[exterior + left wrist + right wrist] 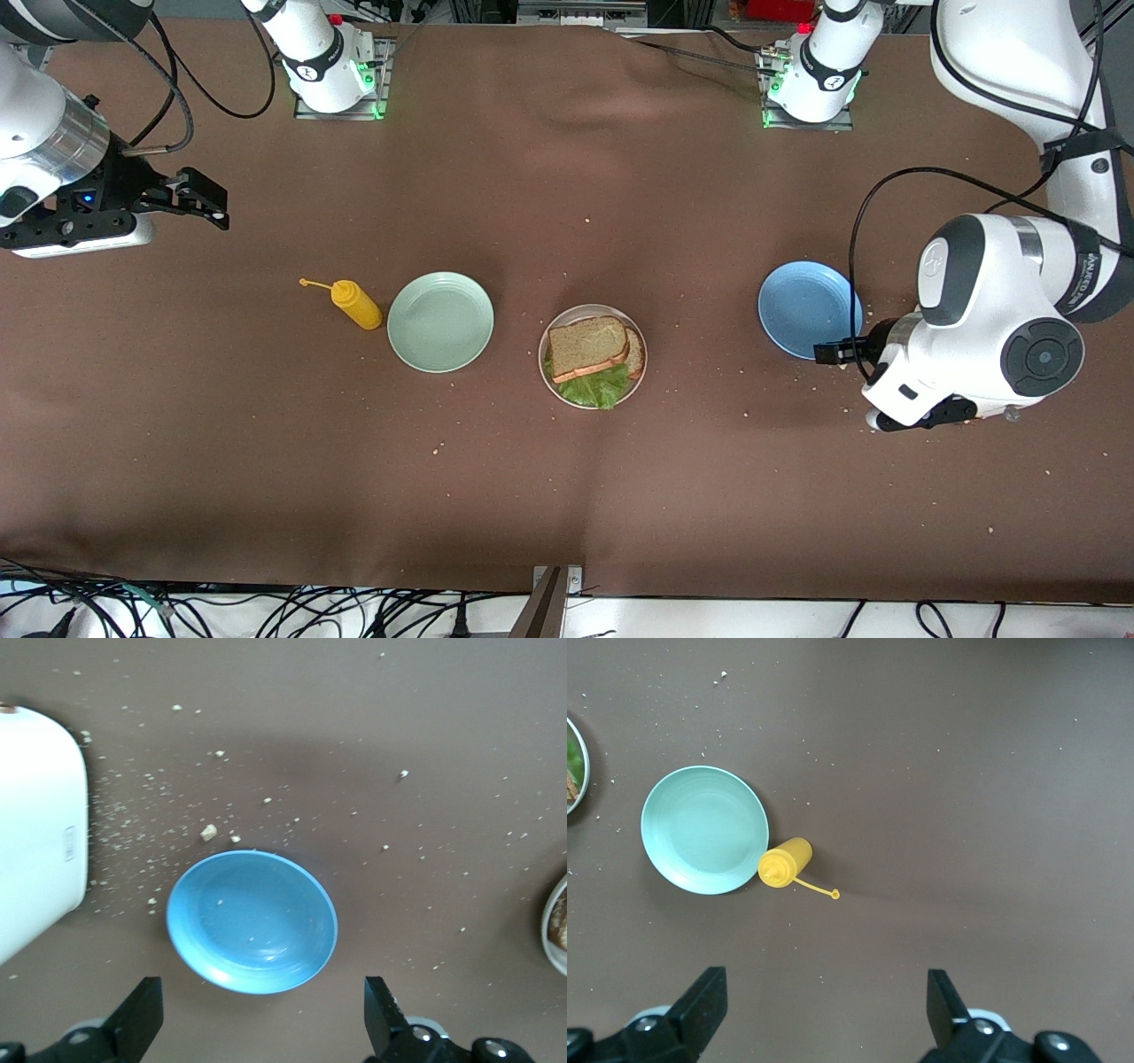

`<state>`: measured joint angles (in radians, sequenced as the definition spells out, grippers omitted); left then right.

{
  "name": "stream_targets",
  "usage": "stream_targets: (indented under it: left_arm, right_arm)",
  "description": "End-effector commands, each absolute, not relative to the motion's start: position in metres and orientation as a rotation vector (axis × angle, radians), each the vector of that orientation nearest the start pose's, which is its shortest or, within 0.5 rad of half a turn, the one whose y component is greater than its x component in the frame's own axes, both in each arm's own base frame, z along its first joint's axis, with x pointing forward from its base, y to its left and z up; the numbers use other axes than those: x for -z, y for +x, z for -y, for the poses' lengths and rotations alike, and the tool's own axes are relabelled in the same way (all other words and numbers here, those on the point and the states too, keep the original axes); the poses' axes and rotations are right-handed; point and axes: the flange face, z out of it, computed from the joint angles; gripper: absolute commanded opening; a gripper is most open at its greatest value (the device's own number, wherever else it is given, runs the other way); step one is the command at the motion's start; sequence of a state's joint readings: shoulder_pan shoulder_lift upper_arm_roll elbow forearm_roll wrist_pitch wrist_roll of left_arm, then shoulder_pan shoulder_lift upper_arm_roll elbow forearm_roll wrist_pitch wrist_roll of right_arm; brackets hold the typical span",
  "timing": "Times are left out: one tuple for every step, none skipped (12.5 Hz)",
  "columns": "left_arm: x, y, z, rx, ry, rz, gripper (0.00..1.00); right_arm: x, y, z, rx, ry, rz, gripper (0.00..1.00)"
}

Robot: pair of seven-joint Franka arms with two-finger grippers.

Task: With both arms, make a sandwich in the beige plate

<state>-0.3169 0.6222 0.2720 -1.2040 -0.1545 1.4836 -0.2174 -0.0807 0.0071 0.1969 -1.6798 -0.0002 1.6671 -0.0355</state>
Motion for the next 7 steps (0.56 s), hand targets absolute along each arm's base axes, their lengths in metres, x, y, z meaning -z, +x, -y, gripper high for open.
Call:
stream_targets:
  left_arm:
    - [-0.43,0.669,0.081,-0.515,-3.01,0.237,1.0]
    - [-0.446,0.664,0.074,-0.515,-3.017,0.251,1.0]
    - [-0.449,0.662,0.059,-0.529,-3.002,0.277,1.0]
    - [-0.462,0.658,0.05,-0.5,-2.992,0.225,1.0]
    - [-0.467,0.646,0.041,-0.485,-3.006,0.13,1.0]
    - [-0.473,0.625,0.027,-0.434,-3.032,0.08,1.0]
    - [-0.478,0.606,0.017,-0.358,-3.045,0.074,1.0]
  right_arm:
    - [-0.581,0.558,-0.065,-0.04,-3.136,0.23,1.0]
    - [-0.581,0.558,-0.065,-0.043,-3.137,0.23,1.0]
    - [-0.581,0.558,-0.065,-0.041,-3.135,0.232,1.0]
    - [-0.581,0.558,-0.064,-0.043,-3.135,0.227,1.0]
    - [-0.579,0.558,-0.064,-0.048,-3.135,0.227,1.0]
    - [-0.581,0.558,-0.064,-0.043,-3.136,0.23,1.0]
    - [-0.581,0.558,-0.065,-0.04,-3.136,0.232,1.0]
